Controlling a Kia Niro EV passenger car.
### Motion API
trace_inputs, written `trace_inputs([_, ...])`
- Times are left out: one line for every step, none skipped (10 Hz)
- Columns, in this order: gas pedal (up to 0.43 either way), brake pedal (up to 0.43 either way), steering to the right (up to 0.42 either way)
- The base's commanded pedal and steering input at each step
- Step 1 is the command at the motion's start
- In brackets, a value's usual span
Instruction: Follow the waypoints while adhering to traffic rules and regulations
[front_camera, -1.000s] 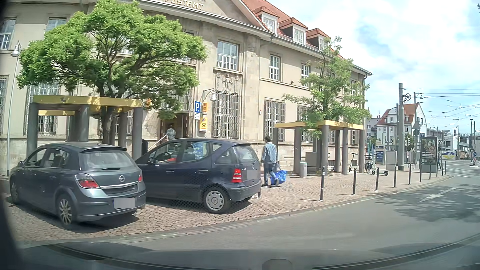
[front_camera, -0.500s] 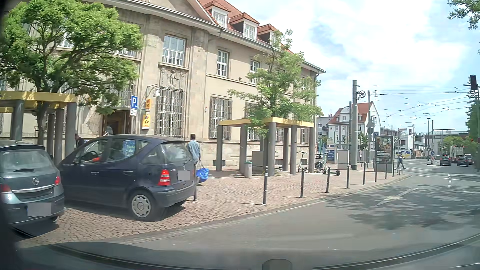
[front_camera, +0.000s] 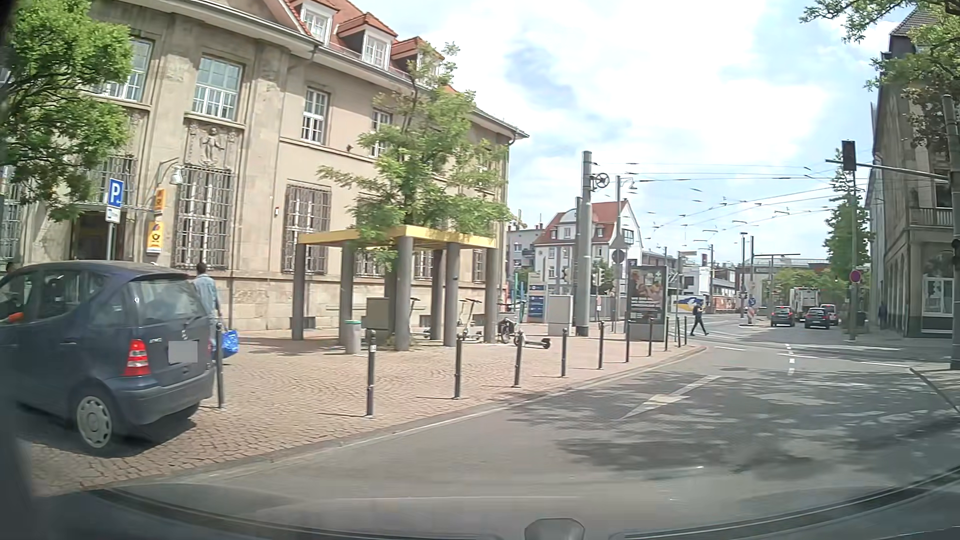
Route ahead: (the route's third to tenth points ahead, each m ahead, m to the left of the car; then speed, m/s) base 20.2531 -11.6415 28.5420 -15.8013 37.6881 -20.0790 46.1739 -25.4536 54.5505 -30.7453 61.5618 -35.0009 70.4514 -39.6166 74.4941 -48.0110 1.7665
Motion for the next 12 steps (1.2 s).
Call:
trace_inputs([0.0, 0.037, 0.909])
trace_inputs([0.0, 0.03, 0.902])
trace_inputs([0.0, 0.03, 0.886])
trace_inputs([0.087, 0.037, 0.867])
trace_inputs([0.087, 0.03, 0.847])
trace_inputs([0.087, 0.037, 0.823])
trace_inputs([0.087, 0.03, 0.788])
trace_inputs([0.087, 0.03, 0.74])
trace_inputs([0.079, 0.037, 0.69])
trace_inputs([0.067, 0.037, 0.658])
trace_inputs([0.067, 0.03, 0.611])
trace_inputs([0.067, 0.03, 0.557])
